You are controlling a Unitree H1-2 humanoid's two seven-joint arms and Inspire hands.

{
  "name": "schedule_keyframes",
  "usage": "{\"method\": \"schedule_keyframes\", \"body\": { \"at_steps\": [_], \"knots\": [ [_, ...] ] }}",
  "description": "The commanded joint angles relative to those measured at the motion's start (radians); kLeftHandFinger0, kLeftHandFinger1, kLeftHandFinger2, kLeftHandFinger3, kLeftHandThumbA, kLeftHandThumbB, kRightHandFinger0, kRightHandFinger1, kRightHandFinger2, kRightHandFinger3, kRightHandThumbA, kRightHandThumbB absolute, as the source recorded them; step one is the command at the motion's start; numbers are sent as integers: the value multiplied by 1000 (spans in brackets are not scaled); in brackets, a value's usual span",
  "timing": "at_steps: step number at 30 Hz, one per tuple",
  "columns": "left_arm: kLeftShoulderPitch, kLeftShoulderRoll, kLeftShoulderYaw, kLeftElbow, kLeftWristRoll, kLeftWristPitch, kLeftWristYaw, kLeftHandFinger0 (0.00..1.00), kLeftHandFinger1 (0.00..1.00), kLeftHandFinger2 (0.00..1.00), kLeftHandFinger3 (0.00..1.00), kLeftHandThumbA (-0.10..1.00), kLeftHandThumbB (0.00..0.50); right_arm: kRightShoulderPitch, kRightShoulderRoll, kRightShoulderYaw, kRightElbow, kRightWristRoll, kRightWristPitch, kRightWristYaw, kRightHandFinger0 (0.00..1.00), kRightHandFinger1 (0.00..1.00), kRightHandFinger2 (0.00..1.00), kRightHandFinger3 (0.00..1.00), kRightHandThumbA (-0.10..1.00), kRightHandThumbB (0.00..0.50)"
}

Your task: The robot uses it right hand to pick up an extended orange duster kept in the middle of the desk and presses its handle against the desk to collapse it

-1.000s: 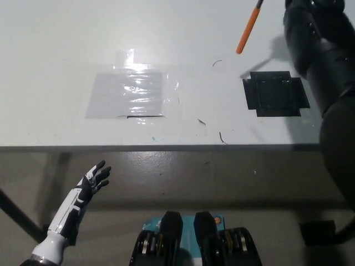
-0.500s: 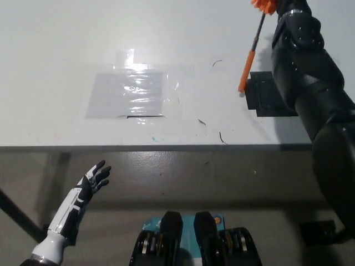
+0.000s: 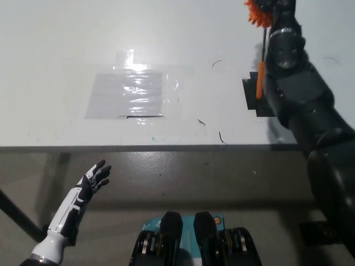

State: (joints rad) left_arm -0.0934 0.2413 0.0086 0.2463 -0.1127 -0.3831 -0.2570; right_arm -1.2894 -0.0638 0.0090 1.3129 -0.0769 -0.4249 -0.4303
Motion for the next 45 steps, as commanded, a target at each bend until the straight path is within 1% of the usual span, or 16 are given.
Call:
{"method": "schedule_keyframes", "body": {
  "at_steps": [1, 8, 10, 11, 15, 21, 22, 24, 28, 29, 35, 36, 37, 38, 39, 45],
  "knots": [
    [-20, 18, 8, -25, -22, -14, -14, 1000, 1000, 1000, 1000, 1000, 348, 42, 37, 32, 1, -40, -45, -88, 0, 83, 450, 514, -100, 156],
    [-20, 22, 7, -25, -16, -20, -15, 1000, 1000, 1000, 1000, 1000, 347, 118, 50, -42, 92, 45, -45, -35, 0, 99, 465, 495, -100, 139],
    [-19, 22, 7, -23, -15, -23, -15, 1000, 1000, 1000, 1000, 1000, 346, 140, 45, -96, 119, 89, -1, 1, 0, 163, 528, 491, -100, 145],
    [-19, 21, 7, -22, -19, -24, -16, 1000, 1000, 1000, 1000, 1000, 346, 154, 37, -106, 127, 88, 31, 10, 14, 222, 586, 520, -100, 132],
    [-16, 18, 9, -32, -26, -11, -15, 1000, 1000, 1000, 1000, 1000, 347, 189, 9, -147, 145, 96, 115, 15, 103, 375, 723, 601, -100, 162],
    [-18, 18, 10, -30, -27, -11, -15, 1000, 1000, 1000, 1000, 1000, 350, 197, -9, -160, 148, 89, 145, 12, 119, 382, 733, 642, -100, 163],
    [-16, 20, 11, -28, -27, -16, -15, 1000, 1000, 1000, 1000, 1000, 353, 221, -42, -152, 154, 80, 192, 7, 107, 366, 703, 612, -100, 173],
    [-12, 19, 13, -31, -26, -16, -12, 1000, 1000, 1000, 1000, 1000, 359, 232, -56, -150, 156, 81, 223, 14, 13, 317, 678, 635, -100, 184],
    [-11, 18, 13, -29, -27, -17, -11, 1000, 1000, 1000, 1000, 1000, 359, 236, -60, -147, 156, 85, 229, 20, 0, 325, 690, 645, -100, 185],
    [-10, 15, 10, -20, -28, -27, -15, 1000, 1000, 1000, 1000, 1000, 359, 237, -68, -136, 158, 78, 270, 61, 12, 354, 736, 735, -100, 195],
    [-6, 13, 11, -26, -39, -16, -18, 1000, 1000, 1000, 1000, 1000, 372, 226, -59, -134, 154, 87, 255, 60, 28, 388, 727, 711, -100, 179],
    [-12, 15, 12, -28, -40, -22, -19, 1000, 1000, 1000, 1000, 1000, 360, 137, -57, -131, 134, 89, 149, 107, 22, 385, 730, 679, -100, 130],
    [-15, 17, 13, -28, -35, -14, -16, 1000, 1000, 1000, 1000, 1000, 369, 112, -61, -117, 129, 74, 126, 102, 71, 442, 771, 699, -100, 145],
    [-5, 18, 11, -33, -31, -9, -15, 1000, 1000, 1000, 1000, 1000, 371, 77, -65, -78, 118, 31, 99, 60, 28, 367, 688, 623, -100, 158],
    [1, 17, 10, -36, -34, -9, -18, 1000, 1000, 1000, 1000, 1000, 371, 59, -68, -64, 113, 17, 98, 47, 4, 340, 664, 601, -100, 157],
    [-2, 21, 9, -33, -44, -9, -28, 1000, 1000, 1000, 1000, 1000, 353, -80, -104, 21, 30, -26, 33, 30, 0, 226, 588, 579, -100, 138]
  ]
}}
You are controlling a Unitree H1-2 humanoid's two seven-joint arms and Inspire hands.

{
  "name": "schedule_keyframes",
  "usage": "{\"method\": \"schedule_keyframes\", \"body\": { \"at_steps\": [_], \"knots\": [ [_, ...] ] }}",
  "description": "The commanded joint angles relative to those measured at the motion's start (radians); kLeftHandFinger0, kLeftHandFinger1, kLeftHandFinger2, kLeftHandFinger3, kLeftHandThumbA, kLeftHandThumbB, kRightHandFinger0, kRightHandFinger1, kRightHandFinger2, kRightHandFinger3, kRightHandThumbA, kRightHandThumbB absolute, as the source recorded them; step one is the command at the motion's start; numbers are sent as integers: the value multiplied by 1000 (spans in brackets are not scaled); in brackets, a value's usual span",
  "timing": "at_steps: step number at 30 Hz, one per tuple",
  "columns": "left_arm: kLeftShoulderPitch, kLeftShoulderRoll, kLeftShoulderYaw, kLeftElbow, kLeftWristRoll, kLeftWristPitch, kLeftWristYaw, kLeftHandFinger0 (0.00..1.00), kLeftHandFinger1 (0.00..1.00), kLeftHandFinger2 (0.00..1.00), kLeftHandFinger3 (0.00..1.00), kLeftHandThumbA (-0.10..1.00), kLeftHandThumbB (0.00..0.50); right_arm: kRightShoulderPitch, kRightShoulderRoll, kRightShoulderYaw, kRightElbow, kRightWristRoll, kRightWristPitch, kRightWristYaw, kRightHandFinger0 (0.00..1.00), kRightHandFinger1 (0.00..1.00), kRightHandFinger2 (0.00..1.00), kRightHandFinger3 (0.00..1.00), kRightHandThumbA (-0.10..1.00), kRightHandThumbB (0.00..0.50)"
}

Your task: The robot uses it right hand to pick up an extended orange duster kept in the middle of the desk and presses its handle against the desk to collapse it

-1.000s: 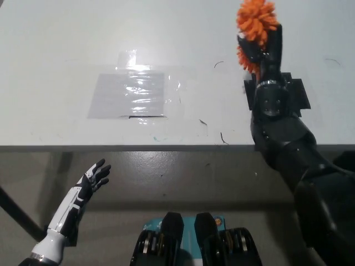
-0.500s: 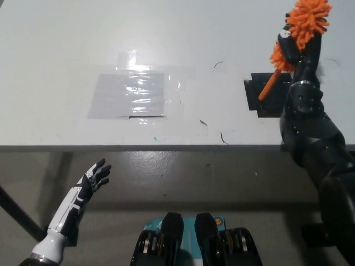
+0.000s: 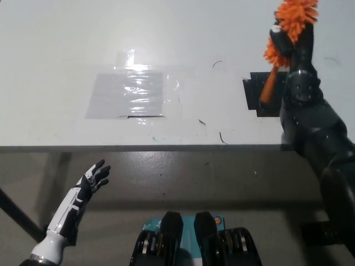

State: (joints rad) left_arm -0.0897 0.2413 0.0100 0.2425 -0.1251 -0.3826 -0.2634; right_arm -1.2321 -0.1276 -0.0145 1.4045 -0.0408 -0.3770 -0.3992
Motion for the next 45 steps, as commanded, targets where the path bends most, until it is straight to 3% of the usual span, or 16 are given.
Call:
{"method": "schedule_keyframes", "body": {
  "at_steps": [1, 4, 9, 14, 18, 20, 25, 26, 27, 28, 29, 30, 33, 34, 35, 45],
  "knots": [
    [-5, 21, 8, -30, -32, -9, -22, 1000, 1000, 1000, 1000, 1000, 352, -138, -41, 48, -61, -60, -14, -2, 0, 223, 586, 577, -100, 138],
    [-5, 19, 9, -29, -24, -10, -16, 1000, 1000, 1000, 1000, 1000, 370, -201, -76, 118, -102, -127, -2, -10, 0, 267, 691, 679, -100, 111],
    [-6, 22, 7, -30, -25, -10, -21, 1000, 1000, 1000, 1000, 1000, 357, -228, -125, 308, -94, -285, -51, -53, 0, 254, 696, 711, -100, 133],
    [-2, 20, 8, -35, -21, -6, -16, 1000, 1000, 1000, 1000, 1000, 369, -236, -146, 499, -60, -420, -11, -66, 0, 417, 834, 838, -100, 156],
    [-4, 19, 8, -32, -19, -10, -15, 1000, 1000, 1000, 1000, 1000, 363, -238, -147, 552, -45, -421, -8, -68, 0, 377, 781, 715, -100, 194],
    [0, 22, 10, -42, -20, -3, -15, 1000, 1000, 1000, 1000, 1000, 365, -193, -139, 651, -11, -500, 31, -49, 0, 376, 772, 735, -100, 134],
    [0, 23, 10, -42, -23, -4, -17, 1000, 1000, 1000, 1000, 1000, 364, -179, -136, 694, 0, -506, 53, -42, 0, 413, 883, 826, -100, 123],
    [-3, 26, 10, -36, -25, -8, -21, 1000, 1000, 1000, 1000, 1000, 360, -168, -125, 669, 19, -467, 98, 109, 33, 515, 1000, 923, -100, 123],
    [-4, 27, 10, -32, -28, -9, -23, 1000, 1000, 1000, 1000, 1000, 364, -165, -115, 636, 38, -421, 167, 291, 428, 887, 1000, 1000, -92, 184],
    [-6, 26, 9, -30, -30, -8, -24, 1000, 1000, 1000, 1000, 1000, 366, -171, -114, 631, 42, -417, 196, 347, 517, 879, 1000, 969, -87, 212],
    [-7, 23, 10, -28, -23, -11, -18, 1000, 1000, 1000, 1000, 1000, 364, -186, -112, 647, 51, -431, 243, 454, 1000, 1000, 1000, 1000, 230, 281],
    [-7, 21, 10, -27, -20, -13, -15, 1000, 1000, 1000, 1000, 1000, 363, -197, -109, 661, 55, -446, 276, 512, 1000, 1000, 1000, 1000, 322, 318],
    [-7, 21, 10, -27, -20, -14, -15, 1000, 1000, 1000, 1000, 1000, 364, -197, -110, 658, 51, -448, 280, 520, 1000, 1000, 1000, 1000, 325, 332],
    [-15, 25, 11, -25, -24, -13, -19, 1000, 1000, 1000, 1000, 1000, 357, -218, -106, 686, 62, -475, 332, 608, 1000, 1000, 1000, 1000, 569, 462],
    [-16, 26, 11, -28, -24, -9, -18, 1000, 1000, 1000, 1000, 1000, 360, -222, -107, 684, 62, -473, 334, 622, 1000, 1000, 1000, 1000, 610, 492],
    [-15, 27, 11, -37, -24, -5, -19, 1000, 1000, 1000, 1000, 1000, 349, -246, -118, 660, 46, -453, 355, 726, 1000, 1000, 1000, 1000, 705, 500]
  ]
}}
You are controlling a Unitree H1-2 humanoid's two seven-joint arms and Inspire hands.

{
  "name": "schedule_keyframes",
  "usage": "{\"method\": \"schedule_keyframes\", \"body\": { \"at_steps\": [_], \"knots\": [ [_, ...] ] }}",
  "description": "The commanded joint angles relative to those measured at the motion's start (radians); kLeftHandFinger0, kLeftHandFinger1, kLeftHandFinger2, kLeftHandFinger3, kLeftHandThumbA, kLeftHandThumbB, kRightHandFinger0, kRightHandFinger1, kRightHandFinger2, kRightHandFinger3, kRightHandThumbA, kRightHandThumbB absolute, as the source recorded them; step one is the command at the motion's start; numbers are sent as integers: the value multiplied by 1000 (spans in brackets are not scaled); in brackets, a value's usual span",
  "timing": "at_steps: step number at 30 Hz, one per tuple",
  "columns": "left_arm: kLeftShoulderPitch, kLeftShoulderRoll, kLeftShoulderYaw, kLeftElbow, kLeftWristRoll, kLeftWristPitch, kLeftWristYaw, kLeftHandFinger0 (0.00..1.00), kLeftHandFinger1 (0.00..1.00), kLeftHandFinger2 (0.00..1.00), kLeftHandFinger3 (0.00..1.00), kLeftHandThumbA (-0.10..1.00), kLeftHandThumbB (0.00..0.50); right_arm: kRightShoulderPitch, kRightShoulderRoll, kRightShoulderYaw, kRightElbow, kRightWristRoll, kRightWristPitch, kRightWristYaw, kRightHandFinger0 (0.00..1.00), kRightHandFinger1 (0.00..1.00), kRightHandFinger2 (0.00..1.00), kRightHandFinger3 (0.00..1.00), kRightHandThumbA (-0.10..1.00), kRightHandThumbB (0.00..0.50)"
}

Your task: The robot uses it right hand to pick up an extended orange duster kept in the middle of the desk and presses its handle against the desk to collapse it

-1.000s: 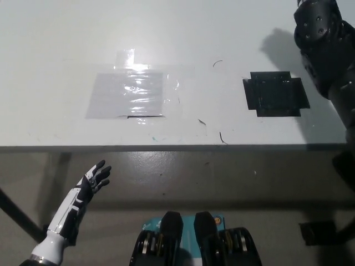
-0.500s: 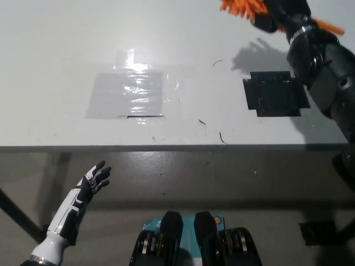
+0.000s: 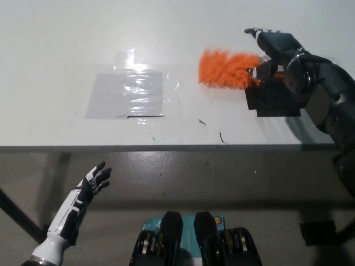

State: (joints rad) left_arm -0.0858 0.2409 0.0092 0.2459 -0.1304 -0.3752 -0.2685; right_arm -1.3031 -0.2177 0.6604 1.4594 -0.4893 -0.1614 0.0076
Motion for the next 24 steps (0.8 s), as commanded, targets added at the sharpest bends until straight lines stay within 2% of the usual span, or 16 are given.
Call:
{"method": "schedule_keyframes", "body": {
  "at_steps": [1, 2, 6, 7, 8, 9, 11, 12, 13, 14, 15, 16, 18, 20, 21, 24],
  "knots": [
    [-20, 29, 12, -40, -18, -13, -14, 1000, 1000, 1000, 1000, 1000, 349, -178, -33, -29, -13, 10, 132, 335, 1000, 1000, 1000, 1000, 698, 500],
    [-22, 31, 12, -39, -15, -15, -15, 1000, 1000, 1000, 1000, 1000, 350, -182, -40, -60, -16, 43, 129, 357, 1000, 1000, 1000, 1000, 658, 500],
    [-23, 31, 12, -39, -15, -15, -15, 1000, 1000, 1000, 1000, 1000, 350, -182, -42, -72, -22, 39, 134, 370, 1000, 1000, 1000, 1000, 650, 500],
    [-31, 33, 13, -36, -29, -8, -22, 1000, 1000, 1000, 1000, 1000, 356, -232, -82, -154, -39, 126, 110, 481, 1000, 1000, 1000, 1000, 734, 500],
    [-32, 33, 14, -35, -28, -9, -20, 1000, 1000, 1000, 1000, 1000, 358, -244, -90, -204, -44, 174, 127, 517, 1000, 1000, 1000, 1000, 696, 500],
    [-33, 32, 14, -35, -27, -8, -20, 1000, 1000, 1000, 1000, 1000, 358, -263, -108, -281, -58, 250, 146, 576, 1000, 1000, 1000, 1000, 608, 500],
    [-33, 32, 14, -35, -25, -8, -18, 1000, 1000, 1000, 1000, 1000, 361, -273, -122, -320, -75, 271, 142, 603, 1000, 1000, 1000, 1000, 599, 500],
    [-38, 32, 14, -32, -33, -7, -23, 1000, 1000, 1000, 1000, 1000, 358, -281, -160, -393, -137, 349, 78, 637, 1000, 1000, 1000, 1000, 661, 362],
    [-40, 31, 13, -31, -36, -6, -25, 1000, 1000, 1000, 1000, 1000, 358, -283, -170, -413, -156, 365, 54, 647, 1000, 1000, 1000, 1000, 669, 358],
    [-45, 30, 13, -24, -22, -17, -17, 1000, 1000, 1000, 1000, 1000, 364, -275, -210, -498, -287, 457, 80, 670, 1000, 1000, 1000, 1000, 829, 410],
    [-47, 28, 12, -23, -16, -19, -15, 1000, 1000, 1000, 1000, 1000, 368, -258, -228, -527, -368, 478, 81, 655, 1000, 1000, 1000, 1000, 897, 482],
    [-49, 28, 10, -22, -22, -15, -19, 1000, 1000, 1000, 1000, 1000, 377, -221, -253, -556, -501, 498, 96, 623, 1000, 1000, 1000, 1000, 936, 460],
    [-55, 29, 10, -22, -26, -13, -23, 1000, 1000, 1000, 1000, 1000, 375, -132, -291, -609, -810, 523, 157, 575, 1000, 1000, 1000, 1000, 1000, 449],
    [-56, 28, 11, -22, -26, -15, -21, 1000, 1000, 1000, 1000, 1000, 375, -62, -312, -643, -1045, 548, 208, 553, 1000, 1000, 1000, 1000, 1000, 420],
    [-54, 29, 11, -30, -26, -10, -20, 1000, 1000, 1000, 1000, 1000, 379, -24, -324, -655, -1158, 549, 204, 529, 1000, 1000, 1000, 1000, 1000, 461],
    [-51, 29, 11, -34, -22, -16, -19, 1000, 1000, 1000, 1000, 1000, 383, 134, -337, -737, -1529, 602, 259, 452, 1000, 1000, 1000, 1000, 1000, 450]
  ]
}}
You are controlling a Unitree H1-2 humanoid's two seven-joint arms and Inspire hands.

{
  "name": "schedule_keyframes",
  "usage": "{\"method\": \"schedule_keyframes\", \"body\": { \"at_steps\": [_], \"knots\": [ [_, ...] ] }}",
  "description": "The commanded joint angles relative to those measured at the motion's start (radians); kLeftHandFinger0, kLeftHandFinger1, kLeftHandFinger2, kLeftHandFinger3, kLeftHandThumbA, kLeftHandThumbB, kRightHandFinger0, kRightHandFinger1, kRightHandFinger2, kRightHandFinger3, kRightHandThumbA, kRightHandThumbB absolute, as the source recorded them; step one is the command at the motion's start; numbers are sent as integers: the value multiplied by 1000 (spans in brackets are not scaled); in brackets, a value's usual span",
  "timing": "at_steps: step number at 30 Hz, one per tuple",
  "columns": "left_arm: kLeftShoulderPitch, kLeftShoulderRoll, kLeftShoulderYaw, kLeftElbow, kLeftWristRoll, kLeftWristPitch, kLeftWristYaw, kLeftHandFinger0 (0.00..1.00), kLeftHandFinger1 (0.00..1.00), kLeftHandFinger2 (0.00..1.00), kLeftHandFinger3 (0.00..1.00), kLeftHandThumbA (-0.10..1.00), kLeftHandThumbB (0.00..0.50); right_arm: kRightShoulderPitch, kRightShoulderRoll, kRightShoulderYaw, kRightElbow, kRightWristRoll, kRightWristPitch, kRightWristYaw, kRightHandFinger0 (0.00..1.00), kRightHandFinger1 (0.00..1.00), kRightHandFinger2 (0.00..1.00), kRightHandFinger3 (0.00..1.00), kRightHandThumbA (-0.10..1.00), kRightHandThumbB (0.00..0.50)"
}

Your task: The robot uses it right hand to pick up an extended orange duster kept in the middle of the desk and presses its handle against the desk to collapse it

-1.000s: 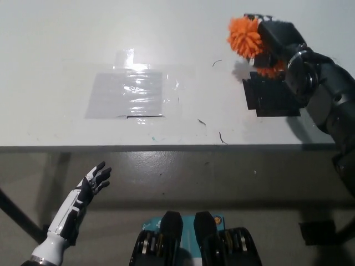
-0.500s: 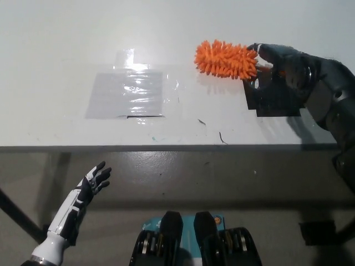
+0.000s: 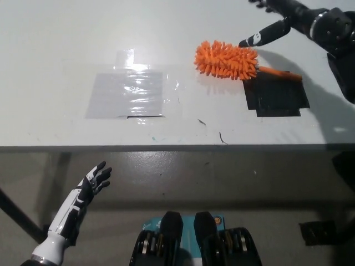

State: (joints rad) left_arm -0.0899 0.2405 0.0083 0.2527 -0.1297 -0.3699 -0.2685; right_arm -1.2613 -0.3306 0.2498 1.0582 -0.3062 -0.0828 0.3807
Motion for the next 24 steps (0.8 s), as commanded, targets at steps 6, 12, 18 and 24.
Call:
{"method": "schedule_keyframes", "body": {
  "at_steps": [6, 12, 18, 24],
  "knots": [
    [-25, 22, 10, -45, -13, -34, -13, 1000, 1000, 1000, 1000, 1000, 388, 355, -217, -416, -1547, 416, 157, -40, 1000, 1000, 1000, 1000, 1000, 476],
    [-57, 22, 3, -21, -9, -41, -20, 1000, 1000, 1000, 1000, 1000, 362, 597, -145, -432, -1752, 382, 106, -126, 1000, 1000, 1000, 1000, 1000, 488],
    [-131, 25, -4, 11, -1, -31, -26, 1000, 1000, 1000, 1000, 1000, 367, 799, -102, -436, -1833, 378, 71, -163, 1000, 1000, 1000, 1000, 1000, 426],
    [-169, 21, -7, 30, -25, -43, -45, 1000, 1000, 1000, 1000, 1000, 338, 976, -12, -396, -1830, 361, -75, -210, 1000, 1000, 1000, 1000, 1000, 445]
  ]
}}
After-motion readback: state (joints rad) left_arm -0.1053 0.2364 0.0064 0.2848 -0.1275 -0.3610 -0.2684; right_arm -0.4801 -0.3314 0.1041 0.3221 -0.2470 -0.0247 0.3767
